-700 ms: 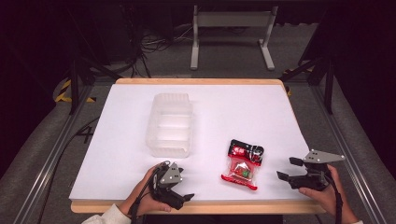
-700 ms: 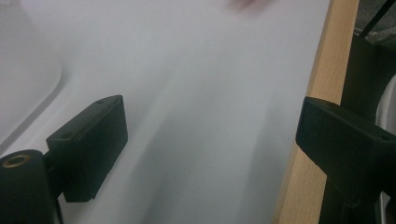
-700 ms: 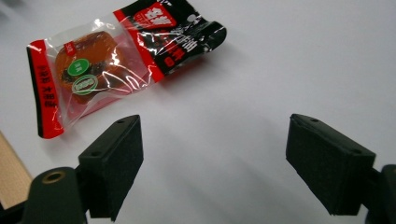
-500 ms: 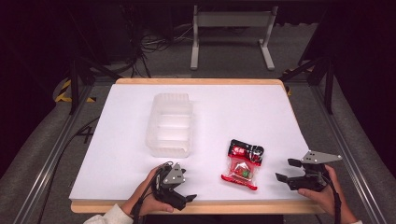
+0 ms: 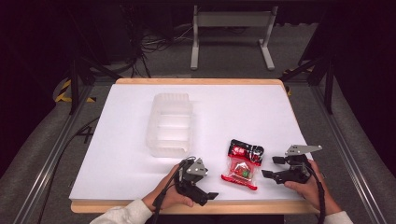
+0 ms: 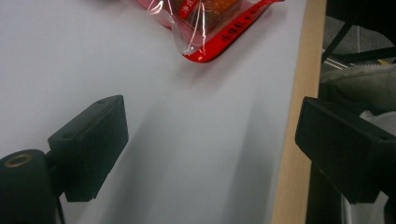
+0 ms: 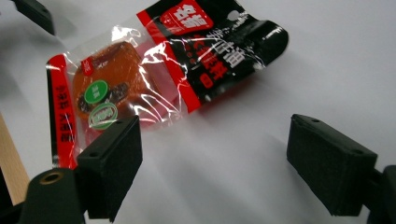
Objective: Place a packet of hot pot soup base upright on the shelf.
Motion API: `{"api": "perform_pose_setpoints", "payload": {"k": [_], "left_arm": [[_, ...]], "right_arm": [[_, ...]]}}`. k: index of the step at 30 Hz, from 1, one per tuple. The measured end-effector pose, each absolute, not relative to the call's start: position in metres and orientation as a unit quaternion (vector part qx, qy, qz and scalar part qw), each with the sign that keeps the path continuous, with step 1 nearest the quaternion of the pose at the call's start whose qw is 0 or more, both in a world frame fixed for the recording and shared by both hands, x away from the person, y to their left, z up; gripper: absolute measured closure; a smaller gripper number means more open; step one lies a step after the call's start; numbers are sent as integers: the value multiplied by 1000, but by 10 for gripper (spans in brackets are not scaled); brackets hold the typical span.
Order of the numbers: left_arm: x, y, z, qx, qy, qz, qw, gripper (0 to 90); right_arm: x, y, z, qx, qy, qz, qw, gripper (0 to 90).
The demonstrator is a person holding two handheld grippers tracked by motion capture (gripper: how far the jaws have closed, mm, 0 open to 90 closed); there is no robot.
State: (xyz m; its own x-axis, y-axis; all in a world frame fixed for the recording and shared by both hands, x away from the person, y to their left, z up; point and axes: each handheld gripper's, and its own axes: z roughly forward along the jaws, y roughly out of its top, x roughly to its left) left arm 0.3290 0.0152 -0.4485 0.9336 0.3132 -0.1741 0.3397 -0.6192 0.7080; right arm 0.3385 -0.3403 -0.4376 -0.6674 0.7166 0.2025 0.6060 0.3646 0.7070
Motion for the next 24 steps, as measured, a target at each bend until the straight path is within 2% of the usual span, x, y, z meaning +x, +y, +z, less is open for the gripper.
{"api": "perform_pose_setpoints", "payload": {"k": [2,8,16,19,20,22,24], "left_arm": [[336,6,-449,899,197,-23,390,92],[353,-16,-447,901,184,-50,390,76],[378,-36,-448,889,192,-91,406,108],[383,-39,-449,886,193,-98,411,121],[384,-40,-448,885,195,-96,411,151],[386,-40,-448,882,200,-96,415,174],[387,-39,-449,880,207,-88,418,273]], "right_arm": [[343,-336,-439,400,825,394,67,189],[351,-326,-441,395,822,407,51,173],[354,-312,-443,386,822,417,31,191],[354,-308,-444,385,818,428,20,253],[354,-308,-444,383,817,431,21,332],[354,-309,-443,384,809,445,17,425],[352,-310,-442,382,805,453,14,536]]}}
